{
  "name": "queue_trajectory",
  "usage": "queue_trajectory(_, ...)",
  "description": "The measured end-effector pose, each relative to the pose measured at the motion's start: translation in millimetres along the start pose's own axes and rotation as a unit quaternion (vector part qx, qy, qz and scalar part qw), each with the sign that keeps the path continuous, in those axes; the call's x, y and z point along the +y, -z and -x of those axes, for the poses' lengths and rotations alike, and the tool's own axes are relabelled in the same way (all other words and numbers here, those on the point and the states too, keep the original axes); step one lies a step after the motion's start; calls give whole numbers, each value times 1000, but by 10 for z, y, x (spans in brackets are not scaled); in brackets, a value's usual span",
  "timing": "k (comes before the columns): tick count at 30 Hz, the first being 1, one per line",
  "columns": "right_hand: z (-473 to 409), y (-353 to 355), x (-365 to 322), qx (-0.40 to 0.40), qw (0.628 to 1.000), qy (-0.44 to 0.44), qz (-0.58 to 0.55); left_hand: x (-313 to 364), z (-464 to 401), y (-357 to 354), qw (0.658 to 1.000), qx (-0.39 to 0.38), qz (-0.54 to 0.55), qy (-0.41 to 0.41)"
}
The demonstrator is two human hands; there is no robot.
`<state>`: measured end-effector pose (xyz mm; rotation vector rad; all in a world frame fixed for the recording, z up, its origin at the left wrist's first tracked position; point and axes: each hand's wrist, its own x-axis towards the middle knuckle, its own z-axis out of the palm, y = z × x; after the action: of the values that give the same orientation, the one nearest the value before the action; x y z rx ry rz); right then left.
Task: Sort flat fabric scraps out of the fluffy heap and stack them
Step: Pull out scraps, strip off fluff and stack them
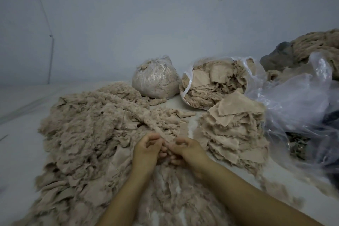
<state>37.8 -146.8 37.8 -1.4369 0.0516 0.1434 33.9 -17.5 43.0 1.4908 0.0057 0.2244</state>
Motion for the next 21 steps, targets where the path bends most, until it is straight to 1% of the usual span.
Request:
queue_trajectory(2,26,51,-63,18,998,51,13,19,-34,27,999,3,-28,-15)
queue_trajectory(3,47,110,-132,34,996,77,-4,34,-62,44,999,6,-38,-23)
queue_trajectory(6,171,380,-412,57,981,151,-110,74,-146,96,995,19,-78,-59)
queue_trajectory(9,335,644,-613,67,949,198,-237,119,-223,146,976,54,-164,-130)
queue_trajectory(12,478,855,-663,103,919,236,-298,202,-316,207,935,104,-248,-229)
queue_trajectory(14,563,937,-610,116,914,231,-312,269,-375,233,901,130,-290,-295)
queue_trajectory(16,664,995,-531,137,916,209,-315,322,-435,234,871,115,-337,-339)
queue_trajectory(17,713,1025,-489,148,917,198,-315,343,-476,230,856,90,-382,-336)
queue_trajectory(18,749,1068,-447,157,917,190,-314,347,-525,226,832,70,-453,-312)
queue_trajectory(19,779,1107,-417,163,918,184,-312,347,-577,234,800,60,-533,-269)
queue_trajectory(20,785,1155,-388,169,921,178,-304,353,-604,252,775,55,-586,-230)
queue_trajectory(21,783,1197,-364,179,925,172,-287,379,-597,258,772,53,-596,-213)
